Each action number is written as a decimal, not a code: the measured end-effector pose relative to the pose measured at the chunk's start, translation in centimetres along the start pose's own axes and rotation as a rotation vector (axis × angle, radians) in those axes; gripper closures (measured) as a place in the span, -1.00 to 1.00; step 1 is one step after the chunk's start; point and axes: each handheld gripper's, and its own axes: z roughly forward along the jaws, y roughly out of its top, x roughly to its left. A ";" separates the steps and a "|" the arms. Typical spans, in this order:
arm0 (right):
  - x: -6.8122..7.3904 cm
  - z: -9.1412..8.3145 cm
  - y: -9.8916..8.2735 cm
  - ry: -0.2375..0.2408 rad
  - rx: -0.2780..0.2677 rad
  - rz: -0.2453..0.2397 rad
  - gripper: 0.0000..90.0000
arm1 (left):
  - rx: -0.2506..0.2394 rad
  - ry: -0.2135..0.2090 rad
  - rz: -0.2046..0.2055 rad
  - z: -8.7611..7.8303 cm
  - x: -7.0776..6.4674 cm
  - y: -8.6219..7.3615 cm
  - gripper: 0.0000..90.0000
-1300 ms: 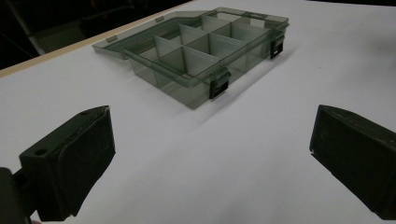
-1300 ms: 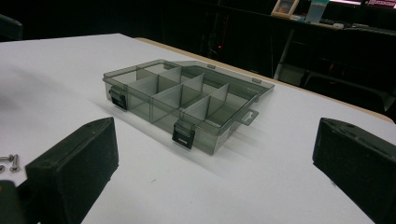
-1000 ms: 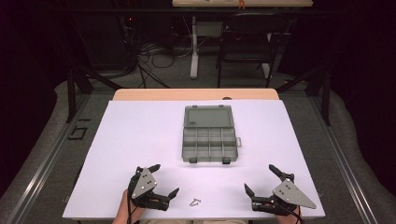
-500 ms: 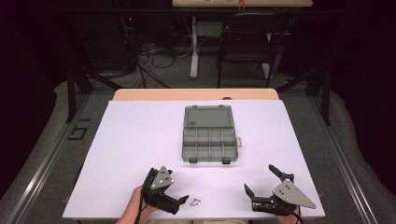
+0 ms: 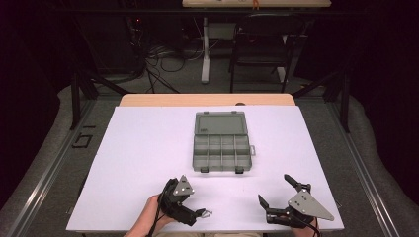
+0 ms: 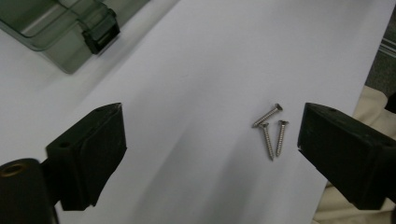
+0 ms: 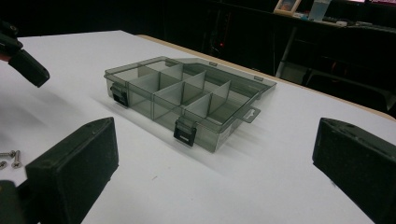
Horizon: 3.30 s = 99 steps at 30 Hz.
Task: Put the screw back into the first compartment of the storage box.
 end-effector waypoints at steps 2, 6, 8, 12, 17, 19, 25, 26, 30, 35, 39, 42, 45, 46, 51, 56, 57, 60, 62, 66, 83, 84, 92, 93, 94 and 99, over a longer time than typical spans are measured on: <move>0.0 0.0 0.0 -0.001 0.001 0.000 -1.00 | 0.027 -0.005 0.013 0.2 -0.2 0.3 -0.63; 0.0 0.0 0.0 -0.001 0.002 0.001 -1.00 | 0.074 -0.023 0.034 0.5 -0.7 0.8 -0.37; 0.0 0.0 0.0 -0.001 0.004 0.001 -1.00 | 0.095 -0.041 0.038 0.7 -0.7 1.0 -0.24; 0.0 0.0 0.0 -0.001 0.011 -0.001 -1.00 | 0.151 -0.074 0.057 1.1 -0.8 1.6 0.00; 0.0 0.1 0.0 -0.001 0.015 -0.001 -1.00 | 0.205 -0.121 0.087 1.8 -1.1 1.9 0.28; 0.0 0.1 0.0 -0.004 0.015 -0.001 -1.00 | 0.222 -0.132 0.095 2.0 -1.2 2.0 0.37; 0.0 0.1 -0.1 -0.002 0.020 -0.007 -1.00 | 0.255 -0.166 0.107 2.4 -1.2 2.0 0.67; 0.0 0.1 -0.1 -0.002 0.020 -0.007 -1.00 | 0.255 -0.166 0.107 2.4 -1.2 2.0 0.73; 0.0 0.2 -0.1 -0.004 0.021 -0.007 -1.00 | 0.270 -0.141 0.146 2.5 -1.5 2.0 0.83; 0.0 0.1 -0.1 -0.004 0.025 -0.005 -1.00 | 0.272 -0.137 0.153 2.5 -1.5 2.1 0.93; 0.0 0.2 -0.1 -0.005 0.018 -0.006 -1.00 | 0.280 -0.128 0.177 2.4 -1.7 2.2 0.95; 0.0 0.1 -0.1 -0.004 0.025 -0.005 -1.00 | 0.279 -0.136 0.178 2.3 -1.6 2.2 0.95; 0.0 0.2 -0.1 -0.005 0.020 -0.006 -1.00 | 0.260 -0.133 0.173 1.8 -1.3 2.5 0.95; 0.0 0.2 -0.1 -0.005 0.020 -0.007 -1.00 | 0.260 -0.133 0.173 1.8 -1.3 2.5 0.95; 0.0 0.2 -0.1 -0.004 0.019 -0.007 -1.00 | 0.256 -0.135 0.170 1.2 -0.7 2.9 0.95; 0.0 0.2 -0.1 -0.003 0.022 -0.005 -1.00 | 0.253 -0.133 0.171 0.7 -0.2 3.1 0.95; 0.0 0.2 -0.1 -0.002 0.021 -0.005 -1.00 | 0.255 -0.131 0.173 0.7 -0.1 3.2 0.95; 0.0 0.2 -0.1 -0.003 0.020 -0.006 -1.00 | 0.251 -0.128 0.168 0.3 0.3 3.4 0.95; 0.0 0.2 -0.1 -0.003 0.023 -0.005 -1.00 | 0.251 -0.128 0.170 0.2 0.5 3.5 0.95; 0.0 0.2 -0.1 -0.003 0.021 -0.005 -1.00 | 0.244 -0.118 0.168 -0.2 1.0 3.8 0.95; 0.0 0.2 -0.1 -0.002 0.026 -0.009 -1.00 | 0.240 -0.087 0.149 -1.5 3.3 5.4 0.95; 0.0 0.2 -0.1 -0.002 0.026 -0.009 -1.00 | 0.241 -0.087 0.147 -1.5 3.4 5.5 0.95; 0.0 0.2 -0.1 -0.004 0.028 -0.009 -1.00 | 0.244 -0.073 0.140 -1.8 4.4 6.3 0.95; 0.0 0.2 -0.1 -0.004 0.027 -0.009 -1.00 | 0.246 -0.068 0.140 -1.9 4.5 6.4 0.95; 0.0 0.2 -0.1 -0.004 0.027 -0.009 -1.00 | 0.246 -0.068 0.140 -1.9 4.5 6.4 0.95; 0.0 0.2 -0.1 -0.002 0.029 -0.010 -1.00 | 0.241 -0.058 0.131 -2.1 5.1 6.9 0.95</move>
